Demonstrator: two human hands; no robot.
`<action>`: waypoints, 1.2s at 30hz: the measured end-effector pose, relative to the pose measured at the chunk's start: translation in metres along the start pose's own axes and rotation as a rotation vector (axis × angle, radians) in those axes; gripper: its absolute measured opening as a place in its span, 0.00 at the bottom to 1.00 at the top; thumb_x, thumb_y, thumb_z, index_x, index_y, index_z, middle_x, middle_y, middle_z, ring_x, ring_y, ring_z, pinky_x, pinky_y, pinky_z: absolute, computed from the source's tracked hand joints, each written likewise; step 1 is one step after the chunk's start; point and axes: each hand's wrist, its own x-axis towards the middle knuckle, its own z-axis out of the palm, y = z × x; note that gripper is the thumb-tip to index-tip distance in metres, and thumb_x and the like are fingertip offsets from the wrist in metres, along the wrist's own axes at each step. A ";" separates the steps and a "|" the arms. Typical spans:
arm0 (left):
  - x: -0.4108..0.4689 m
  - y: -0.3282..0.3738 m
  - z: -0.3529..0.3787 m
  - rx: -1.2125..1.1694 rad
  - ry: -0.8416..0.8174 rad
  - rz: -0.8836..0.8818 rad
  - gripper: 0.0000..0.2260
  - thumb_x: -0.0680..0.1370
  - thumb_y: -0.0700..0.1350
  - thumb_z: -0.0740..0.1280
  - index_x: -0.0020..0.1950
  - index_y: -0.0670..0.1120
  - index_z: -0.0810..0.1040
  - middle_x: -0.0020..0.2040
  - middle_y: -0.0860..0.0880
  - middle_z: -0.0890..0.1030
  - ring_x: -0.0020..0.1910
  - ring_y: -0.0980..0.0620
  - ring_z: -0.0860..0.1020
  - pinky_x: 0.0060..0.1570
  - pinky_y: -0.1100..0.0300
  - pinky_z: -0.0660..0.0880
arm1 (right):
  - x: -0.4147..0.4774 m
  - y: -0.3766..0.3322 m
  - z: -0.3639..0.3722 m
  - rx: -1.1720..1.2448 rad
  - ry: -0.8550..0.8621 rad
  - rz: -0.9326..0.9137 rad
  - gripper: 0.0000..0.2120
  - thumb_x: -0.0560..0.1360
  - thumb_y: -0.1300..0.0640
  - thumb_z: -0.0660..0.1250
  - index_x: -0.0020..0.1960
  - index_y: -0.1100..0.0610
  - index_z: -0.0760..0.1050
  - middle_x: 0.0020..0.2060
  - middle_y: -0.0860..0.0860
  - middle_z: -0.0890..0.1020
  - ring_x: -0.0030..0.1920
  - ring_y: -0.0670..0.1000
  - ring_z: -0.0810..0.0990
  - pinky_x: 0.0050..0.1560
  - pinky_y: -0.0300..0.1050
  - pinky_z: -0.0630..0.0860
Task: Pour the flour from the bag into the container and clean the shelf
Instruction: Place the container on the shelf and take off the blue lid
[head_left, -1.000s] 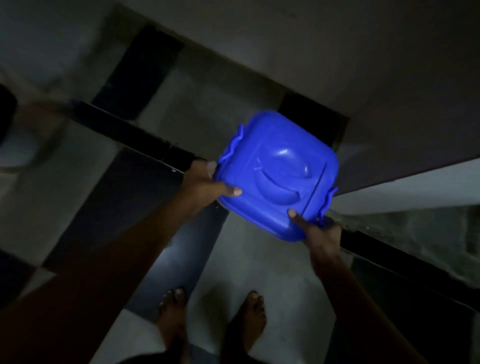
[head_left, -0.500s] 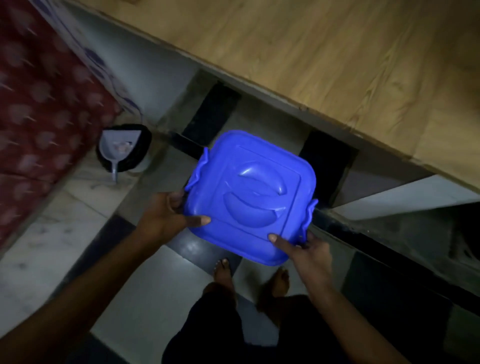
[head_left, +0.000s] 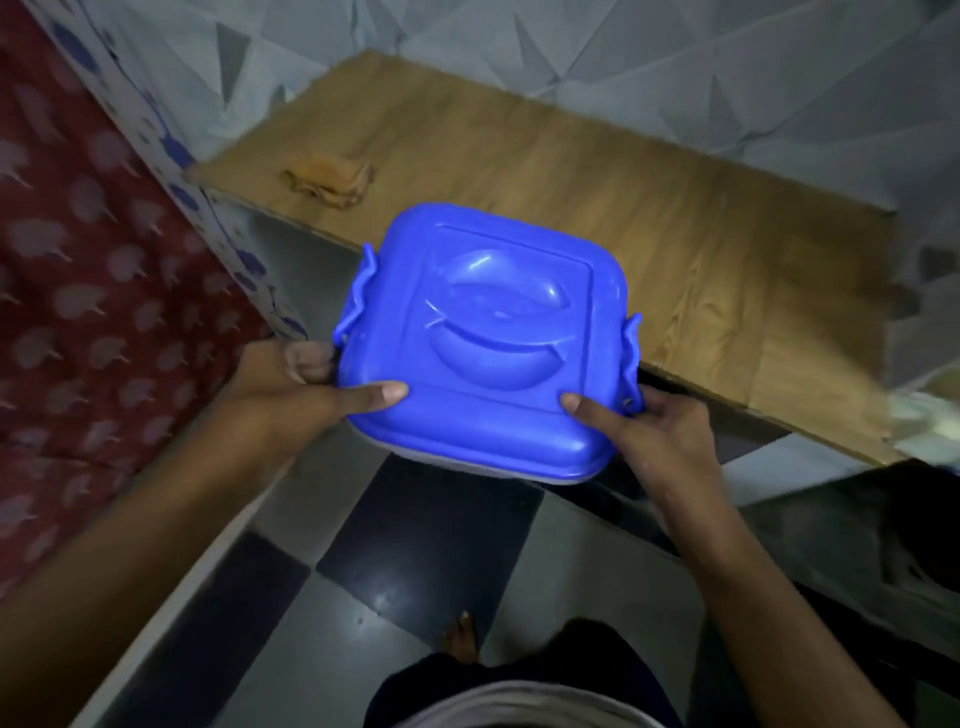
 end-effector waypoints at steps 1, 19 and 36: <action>0.008 0.013 0.001 0.000 0.000 -0.001 0.20 0.63 0.41 0.82 0.44 0.29 0.79 0.36 0.50 0.84 0.31 0.60 0.77 0.31 0.68 0.75 | 0.004 -0.012 -0.003 0.012 0.034 -0.016 0.23 0.59 0.42 0.84 0.48 0.53 0.86 0.41 0.50 0.88 0.47 0.50 0.87 0.52 0.55 0.84; 0.198 0.175 0.140 0.011 -0.243 0.050 0.27 0.60 0.49 0.82 0.54 0.38 0.83 0.46 0.46 0.88 0.41 0.56 0.86 0.36 0.63 0.81 | 0.170 -0.122 -0.116 -0.039 0.436 -0.076 0.31 0.54 0.35 0.80 0.40 0.62 0.82 0.37 0.56 0.85 0.38 0.56 0.85 0.39 0.60 0.82; 0.431 0.219 0.268 0.033 -0.425 -0.049 0.06 0.75 0.42 0.74 0.51 0.43 0.82 0.40 0.53 0.87 0.40 0.59 0.85 0.48 0.60 0.80 | 0.399 -0.158 -0.156 -0.201 0.451 -0.062 0.20 0.67 0.40 0.77 0.48 0.56 0.83 0.44 0.50 0.85 0.41 0.46 0.81 0.33 0.37 0.72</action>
